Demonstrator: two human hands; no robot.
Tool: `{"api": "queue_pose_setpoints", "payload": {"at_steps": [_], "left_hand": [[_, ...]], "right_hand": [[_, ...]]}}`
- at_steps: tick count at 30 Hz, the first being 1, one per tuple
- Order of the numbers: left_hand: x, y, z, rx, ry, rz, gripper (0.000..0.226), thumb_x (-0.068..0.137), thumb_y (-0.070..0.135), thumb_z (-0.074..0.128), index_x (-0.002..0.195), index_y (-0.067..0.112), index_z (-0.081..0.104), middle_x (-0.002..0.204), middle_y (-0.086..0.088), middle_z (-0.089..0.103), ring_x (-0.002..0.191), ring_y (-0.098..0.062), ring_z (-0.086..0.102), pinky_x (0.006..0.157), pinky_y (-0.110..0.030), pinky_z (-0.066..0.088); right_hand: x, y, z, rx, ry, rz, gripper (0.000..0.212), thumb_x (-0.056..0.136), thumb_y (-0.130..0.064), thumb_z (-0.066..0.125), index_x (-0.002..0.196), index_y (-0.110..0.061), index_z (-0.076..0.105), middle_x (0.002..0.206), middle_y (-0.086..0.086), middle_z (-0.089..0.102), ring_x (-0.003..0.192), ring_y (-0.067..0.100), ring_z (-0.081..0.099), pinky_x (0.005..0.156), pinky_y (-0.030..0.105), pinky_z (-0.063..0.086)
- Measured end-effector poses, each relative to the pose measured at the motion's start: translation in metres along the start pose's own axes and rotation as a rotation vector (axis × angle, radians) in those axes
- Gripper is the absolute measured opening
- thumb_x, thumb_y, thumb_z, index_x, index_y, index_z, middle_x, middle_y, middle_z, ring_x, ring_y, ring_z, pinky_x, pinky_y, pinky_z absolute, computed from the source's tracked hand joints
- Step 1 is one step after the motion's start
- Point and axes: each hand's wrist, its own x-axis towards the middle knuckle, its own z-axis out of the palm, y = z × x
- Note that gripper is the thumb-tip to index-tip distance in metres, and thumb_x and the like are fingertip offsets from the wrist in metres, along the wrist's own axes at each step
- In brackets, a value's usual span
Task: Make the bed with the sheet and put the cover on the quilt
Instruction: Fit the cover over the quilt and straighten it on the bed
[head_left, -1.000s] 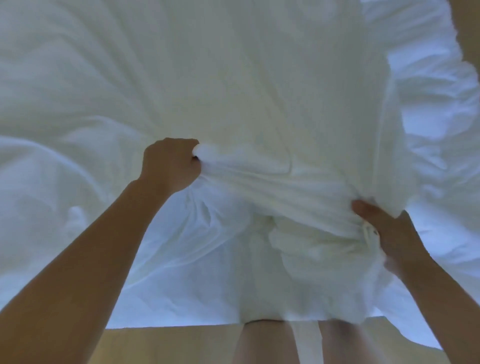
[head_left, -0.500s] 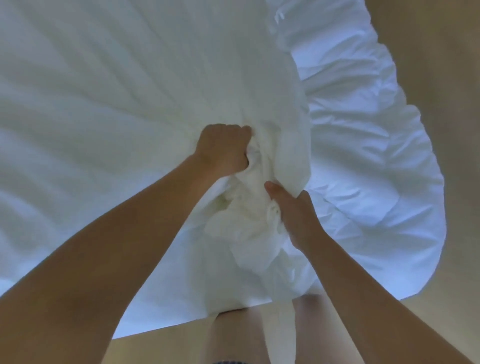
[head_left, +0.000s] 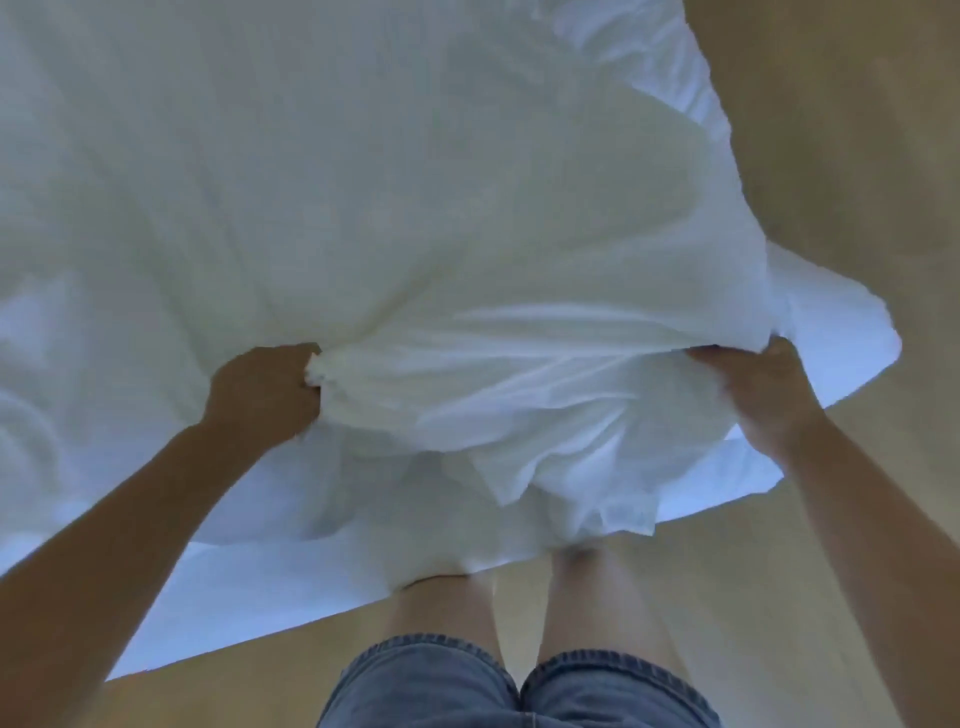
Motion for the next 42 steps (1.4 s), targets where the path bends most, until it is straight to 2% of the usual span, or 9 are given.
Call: {"api": "queue_pose_setpoints", "payload": {"at_steps": [3,7,12,16,21,30,35,38,42], "left_hand": [[-0.003,0.043,0.041,0.21,-0.172,0.075,0.064,0.082,0.03,0.058,0.138,0.01,0.034,0.136,-0.013,0.044,0.124,-0.032,0.045,0.1,-0.043,0.038],[-0.004,0.134,0.056,0.143,-0.018,0.344,0.109,0.077,0.047,0.064,0.15,0.014,-0.009,0.157,-0.009,0.003,0.144,-0.027,0.008,0.112,-0.05,0.012],[0.045,0.214,0.044,0.232,0.088,0.361,0.053,0.085,0.024,0.057,0.134,0.011,0.041,0.123,-0.012,0.056,0.111,-0.033,0.055,0.086,-0.04,0.043],[0.046,0.265,-0.025,0.073,0.312,0.421,0.024,0.086,0.024,0.052,0.106,0.014,0.062,0.112,-0.011,0.064,0.108,-0.037,0.057,0.085,-0.037,0.043],[0.022,0.266,-0.107,0.048,0.412,0.28,0.041,0.086,0.028,0.051,0.124,0.013,0.058,0.129,-0.012,0.055,0.12,-0.033,0.047,0.098,-0.034,0.033],[-0.047,0.22,0.014,0.048,-0.249,-0.121,0.042,0.09,0.028,0.05,0.13,0.019,0.048,0.129,-0.007,0.056,0.117,-0.026,0.054,0.094,-0.034,0.044],[-0.055,0.282,0.036,-0.147,-0.088,0.029,0.085,0.081,0.039,0.06,0.147,0.013,0.013,0.143,-0.008,0.028,0.134,-0.029,0.027,0.107,-0.042,0.03],[-0.051,0.319,0.028,-0.137,0.131,0.235,0.085,0.08,0.044,0.057,0.147,0.012,0.016,0.147,-0.008,0.023,0.139,-0.026,0.018,0.109,-0.045,0.022],[-0.021,0.34,0.025,-0.025,0.17,0.221,0.07,0.09,0.045,0.048,0.146,0.012,0.022,0.147,-0.009,0.028,0.138,-0.027,0.023,0.109,-0.052,0.021]], "right_hand": [[0.0,0.02,0.011,-0.045,-0.03,0.058,0.016,0.08,-0.004,0.07,0.094,-0.007,0.064,0.065,-0.006,0.064,0.046,-0.003,0.058,0.044,0.012,0.044],[0.008,0.029,0.013,-0.018,-0.068,0.068,0.012,0.081,-0.008,0.071,0.086,-0.014,0.062,0.075,-0.001,0.064,0.064,0.011,0.062,0.056,0.019,0.05],[0.021,0.035,0.008,-0.074,-0.212,0.049,0.01,0.08,-0.013,0.072,0.088,-0.016,0.066,0.084,0.004,0.069,0.081,0.023,0.066,0.078,0.037,0.055],[0.027,0.034,-0.001,0.129,-0.214,0.043,0.01,0.081,-0.015,0.071,0.085,-0.021,0.063,0.082,-0.005,0.068,0.078,0.01,0.067,0.069,0.022,0.053],[0.035,-0.018,-0.057,0.036,-0.298,-0.088,0.014,0.079,-0.013,0.073,0.079,-0.025,0.065,0.084,-0.009,0.068,0.081,0.007,0.065,0.083,0.026,0.051],[0.05,-0.077,-0.138,-0.123,-0.387,-0.115,0.016,0.057,-0.014,0.071,0.068,-0.003,0.068,0.069,0.012,0.058,0.067,0.021,0.054,0.064,0.034,0.042],[0.038,-0.055,-0.118,-0.384,-0.4,-0.147,0.013,0.082,-0.002,0.063,0.09,-0.007,0.071,0.09,0.009,0.072,0.073,0.022,0.068,0.07,0.032,0.054],[0.031,-0.068,-0.103,-0.32,-0.431,-0.179,0.013,0.084,0.001,0.059,0.082,-0.009,0.068,0.071,-0.005,0.065,0.059,0.004,0.06,0.056,0.009,0.046],[0.028,-0.079,-0.098,-0.257,-0.498,-0.21,0.014,0.085,0.0,0.059,0.071,-0.003,0.062,0.064,0.002,0.056,0.06,0.011,0.052,0.058,0.018,0.041]]}}
